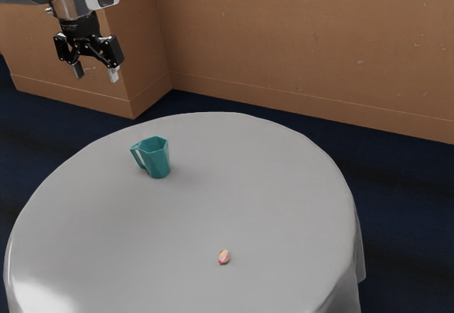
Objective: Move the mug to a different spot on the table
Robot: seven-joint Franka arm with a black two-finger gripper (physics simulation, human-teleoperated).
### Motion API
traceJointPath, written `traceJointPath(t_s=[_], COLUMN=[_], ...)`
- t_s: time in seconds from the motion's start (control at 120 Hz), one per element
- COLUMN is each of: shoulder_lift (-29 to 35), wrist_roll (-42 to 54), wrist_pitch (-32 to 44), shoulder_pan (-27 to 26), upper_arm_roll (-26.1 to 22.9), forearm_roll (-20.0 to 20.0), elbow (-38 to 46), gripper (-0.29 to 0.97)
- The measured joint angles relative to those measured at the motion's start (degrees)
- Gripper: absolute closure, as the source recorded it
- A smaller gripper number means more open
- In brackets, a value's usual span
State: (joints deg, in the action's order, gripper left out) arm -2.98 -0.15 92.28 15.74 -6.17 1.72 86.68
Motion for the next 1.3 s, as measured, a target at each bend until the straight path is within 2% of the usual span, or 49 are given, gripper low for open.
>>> traceJointPath(t_s=[0.442, 0.583, 0.742, 0.867, 1.05, 1.208, 1.3], shoulder_lift=[0.1, 1.2, 2.2, 0.6, -2.2, -4.7, -5.0], wrist_roll=[0.4, 2.4, 6.6, 12.8, 25.8, 39.6, 47.6], wrist_pitch=[-0.3, -0.6, -0.2, 2.8, 9.2, 16.8, 23.0], shoulder_pan=[-0.5, -3.8, -2.7, -1.2, 4.1, 2.6, 2.1], upper_arm_roll=[0.5, 6.8, 12.3, 16.8, 18.0, 17.5, 17.3], forearm_roll=[-0.5, -0.2, -0.1, -0.5, -3.2, -4.0, -4.5], elbow=[0.6, 6.0, 10.8, 11.3, 11.5, 12.6, 16.3], gripper=[0.0, 0.0, 0.0, 0.0, 0.0, 0.0, 0.0])
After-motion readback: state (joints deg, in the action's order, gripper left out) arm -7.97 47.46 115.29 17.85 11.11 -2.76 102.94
